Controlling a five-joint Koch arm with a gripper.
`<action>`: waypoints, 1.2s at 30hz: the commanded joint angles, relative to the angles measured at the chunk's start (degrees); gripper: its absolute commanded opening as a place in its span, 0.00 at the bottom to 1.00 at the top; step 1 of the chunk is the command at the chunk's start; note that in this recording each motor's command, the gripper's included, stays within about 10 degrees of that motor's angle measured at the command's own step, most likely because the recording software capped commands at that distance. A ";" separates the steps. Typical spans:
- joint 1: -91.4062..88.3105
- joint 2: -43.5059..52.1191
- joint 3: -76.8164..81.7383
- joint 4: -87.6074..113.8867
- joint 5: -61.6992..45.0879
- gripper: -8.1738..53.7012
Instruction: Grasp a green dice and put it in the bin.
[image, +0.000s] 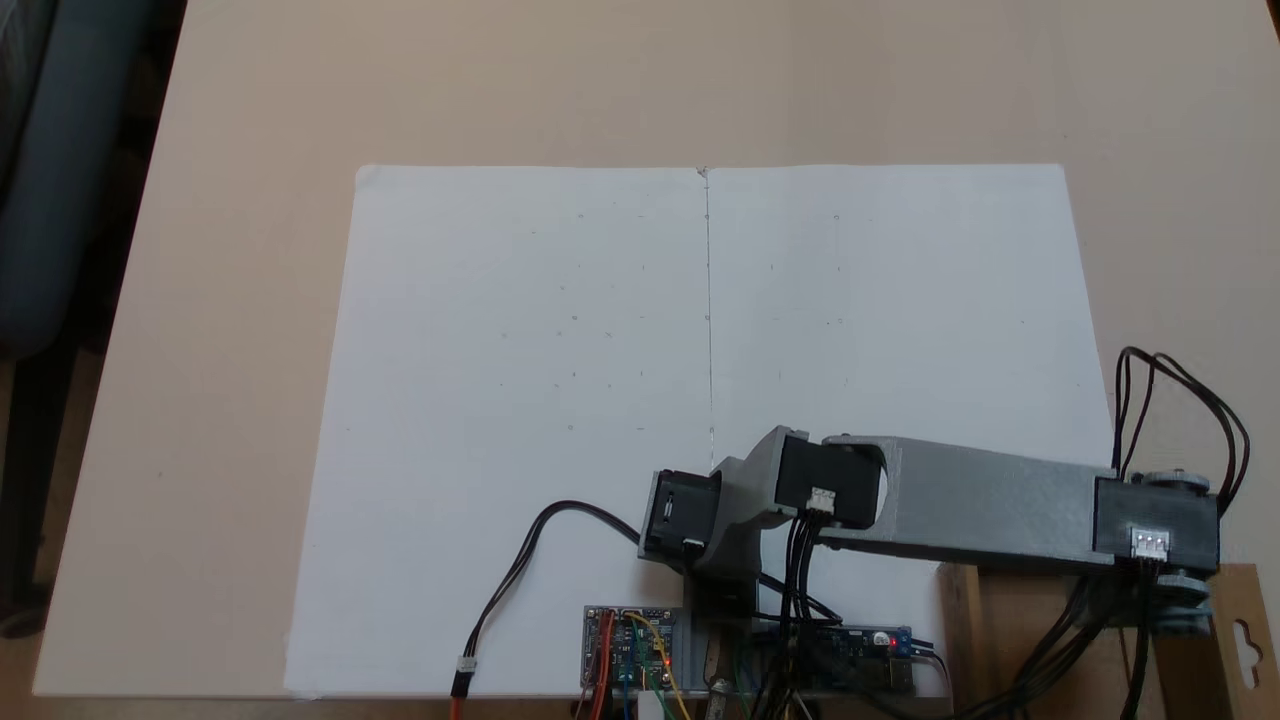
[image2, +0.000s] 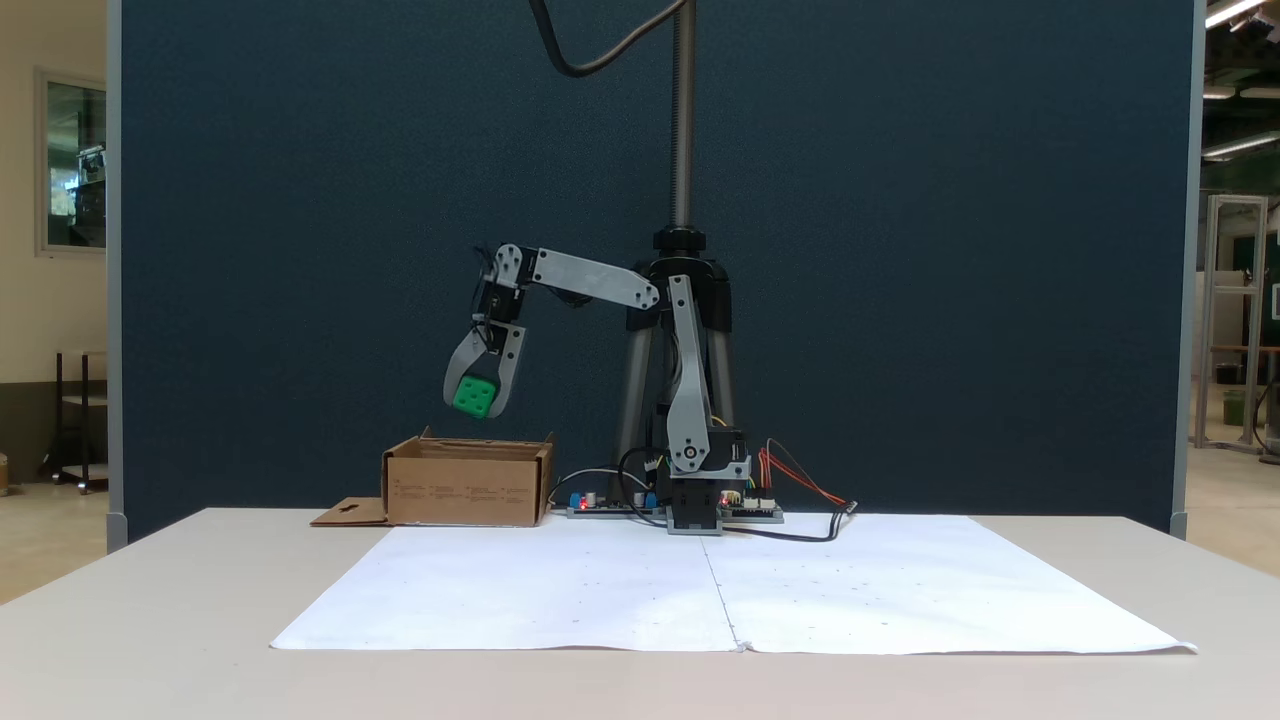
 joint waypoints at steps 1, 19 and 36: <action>1.23 0.79 -1.67 1.76 -4.83 0.32; 2.72 0.35 -1.67 0.79 5.01 0.69; -33.13 13.71 -1.85 -10.28 20.30 0.85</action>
